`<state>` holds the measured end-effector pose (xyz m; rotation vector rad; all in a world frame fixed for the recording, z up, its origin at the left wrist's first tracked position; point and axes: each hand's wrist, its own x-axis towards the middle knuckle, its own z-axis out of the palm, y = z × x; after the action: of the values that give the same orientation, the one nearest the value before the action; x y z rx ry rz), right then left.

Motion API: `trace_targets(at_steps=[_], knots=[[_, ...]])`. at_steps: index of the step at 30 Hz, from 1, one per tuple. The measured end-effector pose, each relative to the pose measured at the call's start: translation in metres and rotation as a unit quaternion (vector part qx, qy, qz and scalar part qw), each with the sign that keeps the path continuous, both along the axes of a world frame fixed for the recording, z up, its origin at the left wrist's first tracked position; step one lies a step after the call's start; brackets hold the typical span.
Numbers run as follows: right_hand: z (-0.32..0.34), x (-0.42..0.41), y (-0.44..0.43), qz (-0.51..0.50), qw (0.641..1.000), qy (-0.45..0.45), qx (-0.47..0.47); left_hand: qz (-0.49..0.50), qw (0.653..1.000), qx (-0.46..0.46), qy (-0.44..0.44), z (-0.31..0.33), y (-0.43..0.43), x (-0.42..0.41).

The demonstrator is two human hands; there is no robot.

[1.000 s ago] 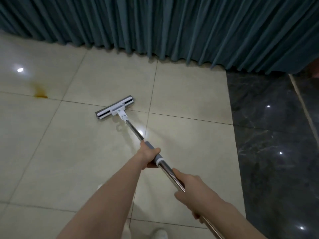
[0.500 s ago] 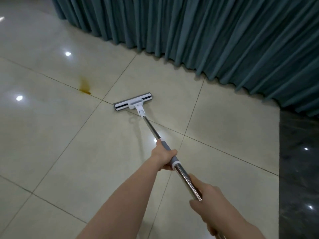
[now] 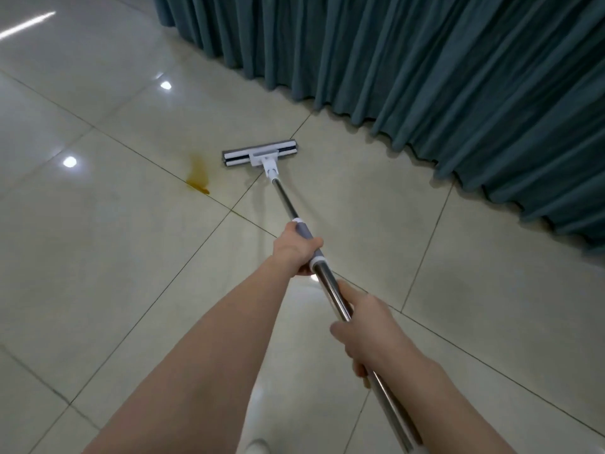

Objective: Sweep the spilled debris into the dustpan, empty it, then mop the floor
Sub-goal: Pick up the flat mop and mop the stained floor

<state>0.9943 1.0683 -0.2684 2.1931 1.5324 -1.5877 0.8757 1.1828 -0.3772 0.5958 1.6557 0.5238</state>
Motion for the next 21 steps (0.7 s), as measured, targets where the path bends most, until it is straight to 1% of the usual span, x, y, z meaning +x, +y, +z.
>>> trace_targets(at_steps=[4,9,13,17,21], knots=[[-0.01,-0.029,0.029,-0.003,1.0,0.004,-0.002,0.014,1.0,0.003,0.007,-0.004,0.027,-0.027],[-0.001,-0.021,0.005,0.014,1.0,0.0,-0.01,0.003,1.0,-0.016,0.007,0.002,0.005,-0.021],[0.022,0.017,-0.033,0.051,0.999,-0.003,-0.009,-0.014,0.999,-0.041,-0.005,0.02,-0.034,0.004],[0.045,0.071,-0.084,0.146,0.988,-0.047,-0.018,-0.008,0.996,-0.082,-0.033,0.042,-0.098,0.048],[0.078,0.123,-0.126,0.216,0.973,-0.059,-0.047,0.028,0.993,-0.105,-0.051,0.063,-0.164,0.098]])
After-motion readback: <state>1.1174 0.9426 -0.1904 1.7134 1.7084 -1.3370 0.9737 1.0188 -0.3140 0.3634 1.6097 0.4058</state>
